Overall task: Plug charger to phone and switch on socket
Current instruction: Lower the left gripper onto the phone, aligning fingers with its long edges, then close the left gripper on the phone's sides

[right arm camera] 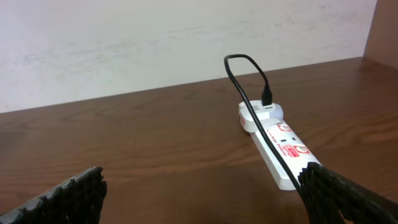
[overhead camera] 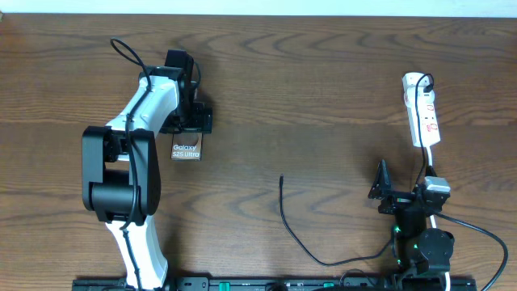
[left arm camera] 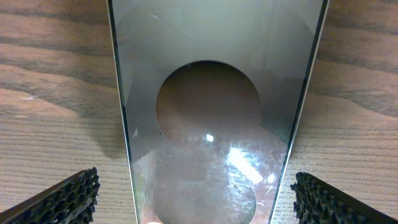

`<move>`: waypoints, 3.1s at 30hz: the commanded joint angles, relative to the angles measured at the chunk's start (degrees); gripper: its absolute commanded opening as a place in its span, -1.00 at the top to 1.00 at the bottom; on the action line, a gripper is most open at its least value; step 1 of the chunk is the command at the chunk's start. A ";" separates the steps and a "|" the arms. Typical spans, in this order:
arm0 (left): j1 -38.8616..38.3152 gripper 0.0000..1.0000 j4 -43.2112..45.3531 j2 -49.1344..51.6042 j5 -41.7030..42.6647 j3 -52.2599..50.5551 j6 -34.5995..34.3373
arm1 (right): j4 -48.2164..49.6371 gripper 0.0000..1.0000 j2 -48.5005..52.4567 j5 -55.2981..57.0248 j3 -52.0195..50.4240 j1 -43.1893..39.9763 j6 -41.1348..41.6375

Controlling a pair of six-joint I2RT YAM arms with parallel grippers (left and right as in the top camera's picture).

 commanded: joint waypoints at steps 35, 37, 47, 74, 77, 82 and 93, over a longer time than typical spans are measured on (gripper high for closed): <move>0.28 -0.96 4.31 0.96 -0.50 -4.04 0.94 | -0.20 -0.99 -0.33 0.68 -0.07 0.42 -0.48; 0.28 -0.96 4.11 0.96 -0.50 -4.04 0.94 | -0.20 -0.99 -0.33 0.68 -0.07 0.42 -0.48; 0.28 -0.96 4.15 0.96 -0.50 -4.04 0.96 | -0.20 -0.99 -0.33 0.66 -0.07 0.42 -0.48; 0.28 -0.96 5.18 0.96 -0.50 -4.07 1.81 | -0.20 -0.98 -0.33 0.66 -0.07 0.42 -0.48; 0.28 -0.96 5.16 0.96 -0.50 -4.07 1.81 | -0.20 -0.99 -0.33 0.66 -0.07 0.42 -0.48; 0.28 -0.94 5.18 0.96 -0.50 -4.07 1.81 | -0.20 -0.99 -0.33 0.68 -0.07 0.42 -0.48; 0.28 -0.86 5.20 0.96 -0.50 -4.07 1.81 | -0.20 -0.98 -0.33 0.68 -0.07 0.42 -0.48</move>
